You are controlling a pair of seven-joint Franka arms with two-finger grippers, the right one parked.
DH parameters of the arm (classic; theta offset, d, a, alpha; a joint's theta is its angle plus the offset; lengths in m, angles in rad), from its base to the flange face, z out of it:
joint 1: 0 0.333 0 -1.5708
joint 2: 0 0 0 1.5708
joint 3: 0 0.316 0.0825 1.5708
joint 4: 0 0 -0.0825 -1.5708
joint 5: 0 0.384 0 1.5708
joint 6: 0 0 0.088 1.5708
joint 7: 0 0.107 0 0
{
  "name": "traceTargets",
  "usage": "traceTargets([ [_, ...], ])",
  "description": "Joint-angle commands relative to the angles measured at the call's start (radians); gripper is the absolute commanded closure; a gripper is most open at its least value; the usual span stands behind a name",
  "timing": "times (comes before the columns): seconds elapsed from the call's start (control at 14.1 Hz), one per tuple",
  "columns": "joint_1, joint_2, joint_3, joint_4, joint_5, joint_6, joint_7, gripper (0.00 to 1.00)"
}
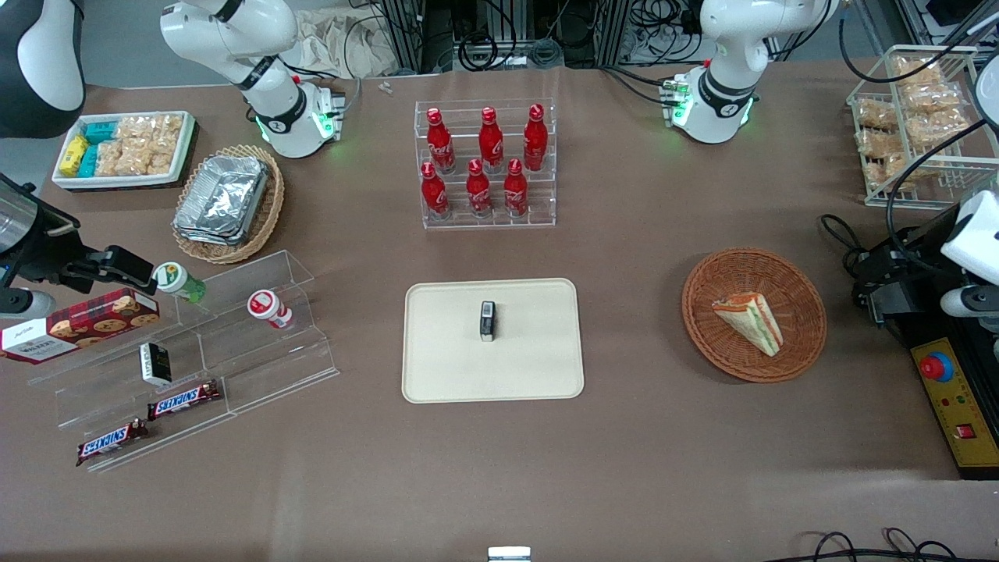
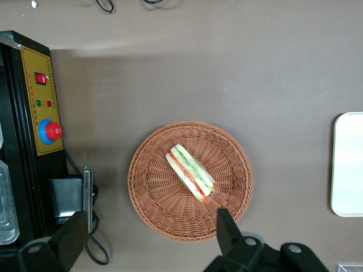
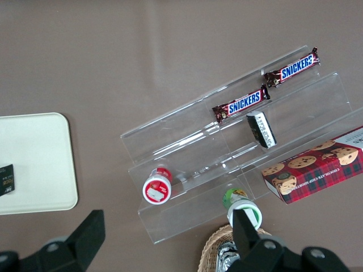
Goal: Place sandwich from basket to tray
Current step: 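Move the left gripper over the wrapped sandwich in the wicker basket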
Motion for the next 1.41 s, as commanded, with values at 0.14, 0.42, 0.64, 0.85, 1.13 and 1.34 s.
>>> traceTargets([
  [0.14, -0.006, 0.030, -0.009, 0.037, 0.005, -0.003, -0.031, 0.00],
  [0.42, -0.006, 0.063, -0.028, 0.059, 0.004, -0.005, -0.162, 0.00],
  [0.64, -0.006, 0.077, -0.062, 0.015, 0.002, 0.044, -0.462, 0.00],
  [0.85, -0.007, 0.070, -0.075, -0.115, 0.002, 0.150, -0.755, 0.00],
  [1.13, -0.007, 0.040, -0.081, -0.398, 0.025, 0.430, -0.974, 0.00],
  [1.34, -0.003, 0.046, -0.078, -0.505, 0.027, 0.523, -1.057, 0.00],
])
